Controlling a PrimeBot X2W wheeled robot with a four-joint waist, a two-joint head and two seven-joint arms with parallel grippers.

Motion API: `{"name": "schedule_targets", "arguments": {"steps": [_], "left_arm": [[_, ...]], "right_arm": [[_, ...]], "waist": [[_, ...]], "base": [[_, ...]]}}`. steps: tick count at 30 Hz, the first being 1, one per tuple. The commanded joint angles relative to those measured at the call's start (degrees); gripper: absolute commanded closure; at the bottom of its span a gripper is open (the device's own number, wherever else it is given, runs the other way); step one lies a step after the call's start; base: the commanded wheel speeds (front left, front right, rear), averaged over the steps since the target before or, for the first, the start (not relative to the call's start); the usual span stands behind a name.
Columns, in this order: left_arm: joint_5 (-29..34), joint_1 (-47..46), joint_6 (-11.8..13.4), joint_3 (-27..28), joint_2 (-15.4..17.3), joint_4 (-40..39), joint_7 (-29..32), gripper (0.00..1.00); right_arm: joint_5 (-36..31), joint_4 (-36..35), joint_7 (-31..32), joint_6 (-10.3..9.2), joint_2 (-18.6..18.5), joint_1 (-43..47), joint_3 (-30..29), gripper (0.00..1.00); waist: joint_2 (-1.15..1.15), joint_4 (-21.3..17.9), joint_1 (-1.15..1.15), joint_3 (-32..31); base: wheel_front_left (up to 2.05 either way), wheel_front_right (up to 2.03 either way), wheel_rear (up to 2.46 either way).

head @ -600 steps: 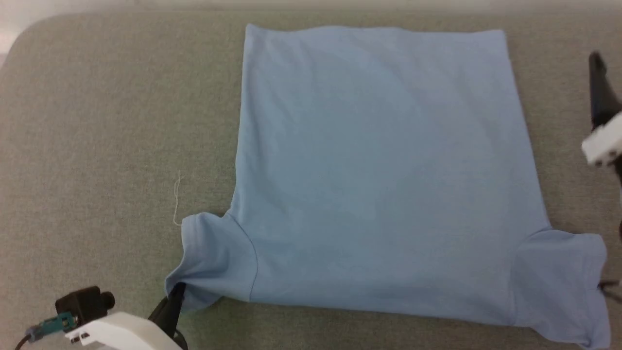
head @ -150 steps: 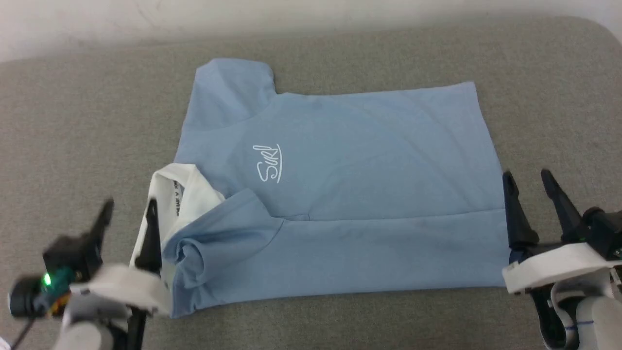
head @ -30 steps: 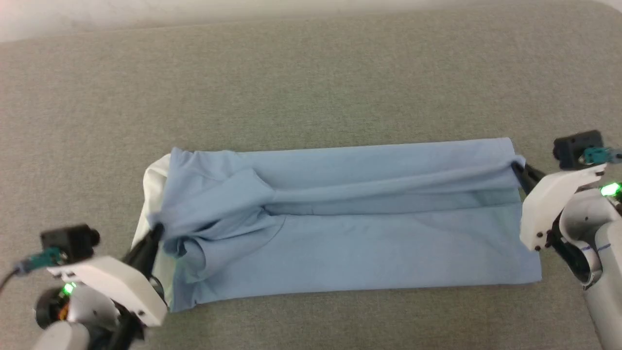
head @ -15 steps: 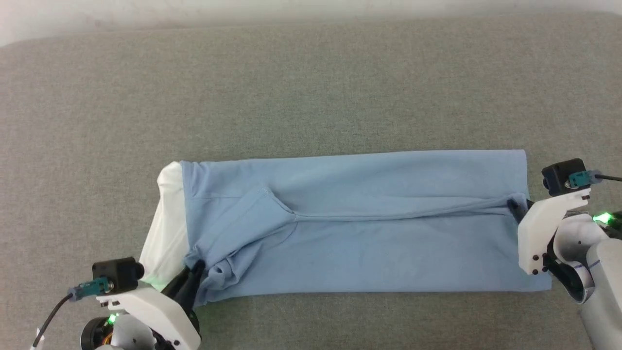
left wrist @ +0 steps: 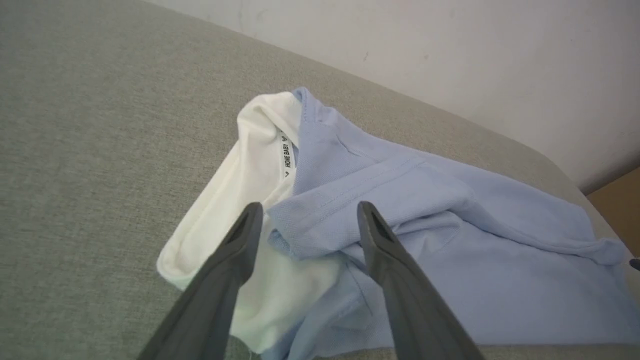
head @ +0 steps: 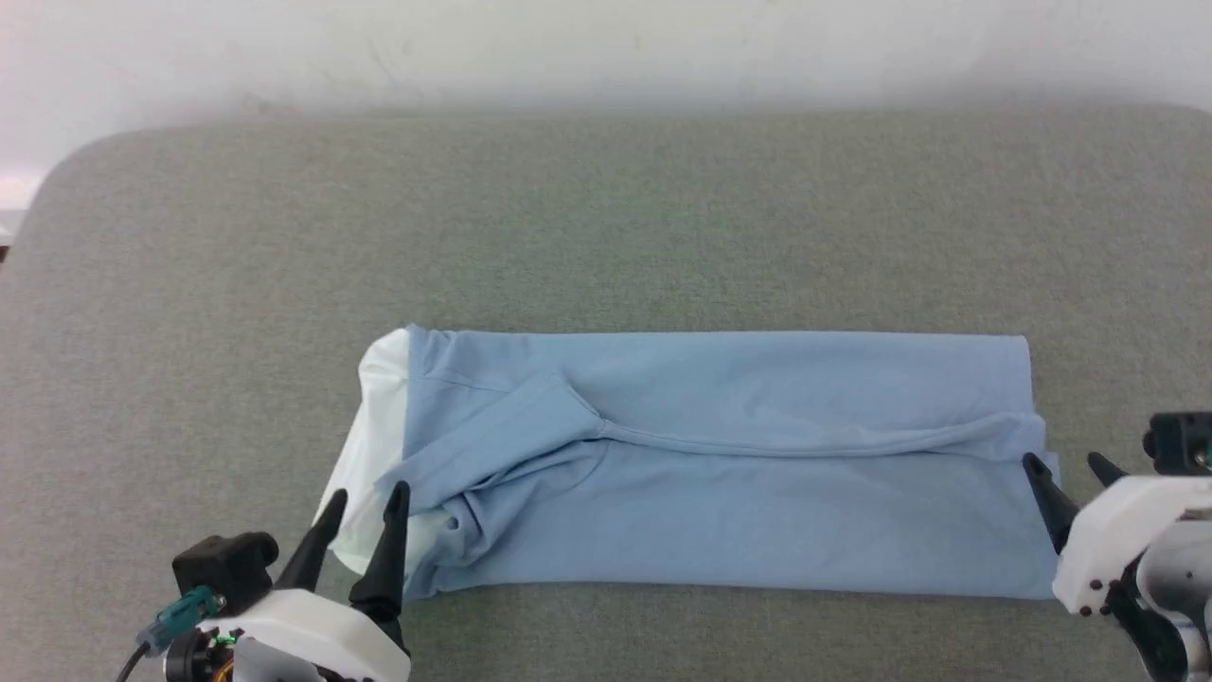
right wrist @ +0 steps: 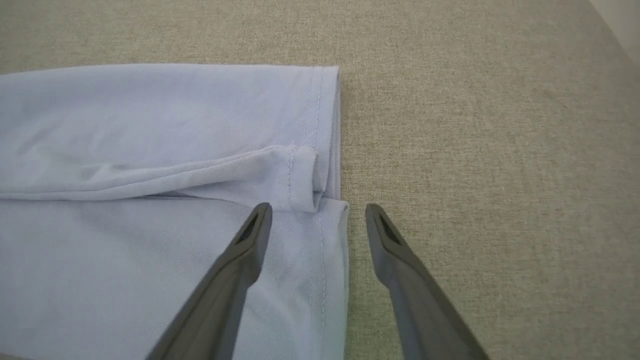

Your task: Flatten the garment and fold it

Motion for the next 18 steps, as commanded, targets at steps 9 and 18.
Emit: {"name": "schedule_targets", "arguments": {"steps": [9, 18], "left_arm": [[7.8, -5.2, 2.3, 1.7, -1.5, 2.7, -7.7, 0.00], [18.1, -9.5, 1.1, 6.9, -5.4, 3.3, -8.2, 0.00]], "right_arm": [[-4.1, -9.8, -4.5, -0.05, 9.4, 4.7, -9.3, 0.00], [-5.4, -4.5, -7.5, -0.05, 13.4, -1.4, -14.9, 0.00]], "waist": [[0.00, 2.3, 0.01, -3.8], [0.00, 1.8, 0.01, -3.7]], "base": [[0.00, 0.00, 0.00], [0.00, 0.00, 0.00]]}}
